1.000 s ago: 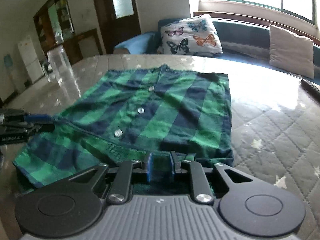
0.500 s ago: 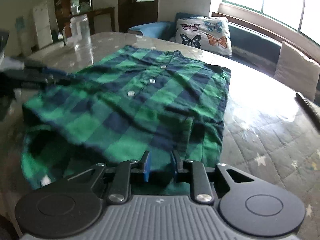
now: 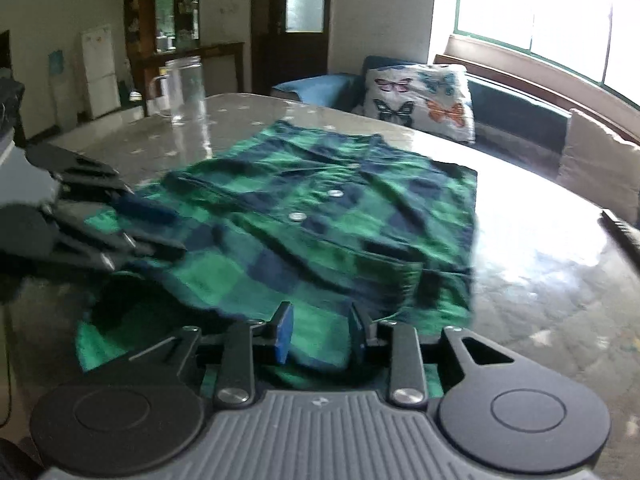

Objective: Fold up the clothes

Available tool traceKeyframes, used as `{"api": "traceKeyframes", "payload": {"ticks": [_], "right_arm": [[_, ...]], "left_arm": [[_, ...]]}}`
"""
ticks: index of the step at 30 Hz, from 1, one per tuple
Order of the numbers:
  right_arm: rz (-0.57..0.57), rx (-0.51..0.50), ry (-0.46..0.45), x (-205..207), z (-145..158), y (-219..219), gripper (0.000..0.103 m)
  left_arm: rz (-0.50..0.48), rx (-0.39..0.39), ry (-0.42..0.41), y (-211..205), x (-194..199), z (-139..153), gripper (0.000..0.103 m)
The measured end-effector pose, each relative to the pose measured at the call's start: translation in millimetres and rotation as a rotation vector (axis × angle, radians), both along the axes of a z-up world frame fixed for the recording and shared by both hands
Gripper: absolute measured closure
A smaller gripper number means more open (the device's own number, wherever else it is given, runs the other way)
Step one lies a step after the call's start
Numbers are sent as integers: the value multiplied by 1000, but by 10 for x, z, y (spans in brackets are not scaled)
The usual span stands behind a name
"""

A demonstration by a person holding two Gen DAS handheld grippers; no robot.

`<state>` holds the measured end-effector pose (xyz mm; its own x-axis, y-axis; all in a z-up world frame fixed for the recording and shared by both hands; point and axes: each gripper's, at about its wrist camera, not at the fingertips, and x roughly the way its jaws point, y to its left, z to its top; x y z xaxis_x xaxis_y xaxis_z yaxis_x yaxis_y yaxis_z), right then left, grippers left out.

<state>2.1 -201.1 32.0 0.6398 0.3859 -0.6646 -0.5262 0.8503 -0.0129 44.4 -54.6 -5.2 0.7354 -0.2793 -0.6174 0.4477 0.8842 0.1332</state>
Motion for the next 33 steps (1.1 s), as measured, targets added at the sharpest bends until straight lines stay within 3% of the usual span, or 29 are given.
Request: {"api": "traceKeyframes", "payload": {"ticks": [4, 8, 14, 21, 26, 33], "right_arm": [[34, -31, 29, -58, -125, 103, 73], [30, -50, 27, -111, -101, 71, 71], [31, 5, 3, -63, -56, 173, 70], [19, 19, 37, -47, -159, 139, 68], [-31, 22, 58, -86, -151, -86, 63], [-55, 83, 60, -81, -67, -210, 63]], "left_arm": [[-19, 38, -6, -56, -78, -87, 66], [-20, 24, -17, -41, -121, -54, 65], [-21, 6, -16, -109, -91, -59, 64], [-20, -6, -7, -44, -188, -73, 63], [84, -62, -35, 242, -247, 18, 63], [265, -124, 29, 784, -297, -40, 63]]}}
